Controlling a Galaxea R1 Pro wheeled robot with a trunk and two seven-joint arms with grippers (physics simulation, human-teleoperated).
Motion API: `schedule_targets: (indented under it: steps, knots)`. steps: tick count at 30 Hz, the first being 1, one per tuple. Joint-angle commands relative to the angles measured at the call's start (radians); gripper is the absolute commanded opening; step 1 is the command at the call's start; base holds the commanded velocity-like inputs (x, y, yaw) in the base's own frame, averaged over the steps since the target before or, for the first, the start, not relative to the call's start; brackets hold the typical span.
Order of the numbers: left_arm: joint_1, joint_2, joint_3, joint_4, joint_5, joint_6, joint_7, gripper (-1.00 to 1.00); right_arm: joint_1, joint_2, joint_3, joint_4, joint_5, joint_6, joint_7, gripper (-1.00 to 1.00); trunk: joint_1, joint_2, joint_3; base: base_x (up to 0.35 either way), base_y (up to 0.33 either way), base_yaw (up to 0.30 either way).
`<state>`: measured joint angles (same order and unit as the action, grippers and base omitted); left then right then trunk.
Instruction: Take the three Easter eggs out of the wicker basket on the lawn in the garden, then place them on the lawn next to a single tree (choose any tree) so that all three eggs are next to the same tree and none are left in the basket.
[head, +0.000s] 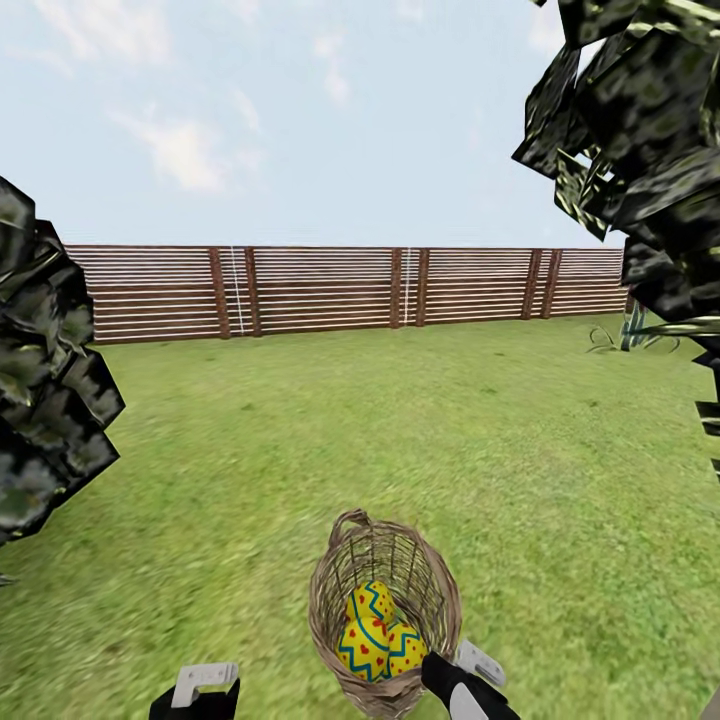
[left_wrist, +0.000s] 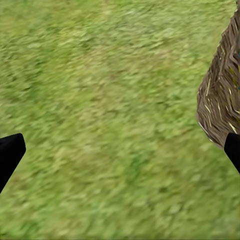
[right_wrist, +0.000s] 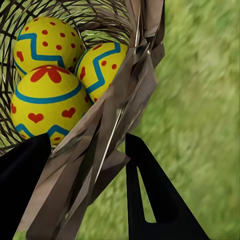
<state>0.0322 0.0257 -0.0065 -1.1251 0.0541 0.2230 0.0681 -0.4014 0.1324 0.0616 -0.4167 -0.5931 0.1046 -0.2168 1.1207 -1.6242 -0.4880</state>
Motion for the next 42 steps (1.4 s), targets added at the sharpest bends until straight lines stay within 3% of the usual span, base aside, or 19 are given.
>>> schedule_targets:
  steps: [1, 42]
  knots:
    - [0.000, 0.000, -0.001, -0.003, 0.006, 0.006, 0.005, 1.00, -0.001, -0.001, 0.007, -0.004, -0.004, 0.004, -0.008, -1.00, 0.004, -0.008, -0.004, 0.000, 0.000, 0.000]
    - [0.000, 0.000, -0.006, -0.005, 0.006, 0.004, 0.005, 1.00, -0.001, -0.001, 0.006, -0.004, -0.004, 0.004, -0.008, -1.00, 0.161, -0.295, -0.133, 0.000, 0.000, 0.000]
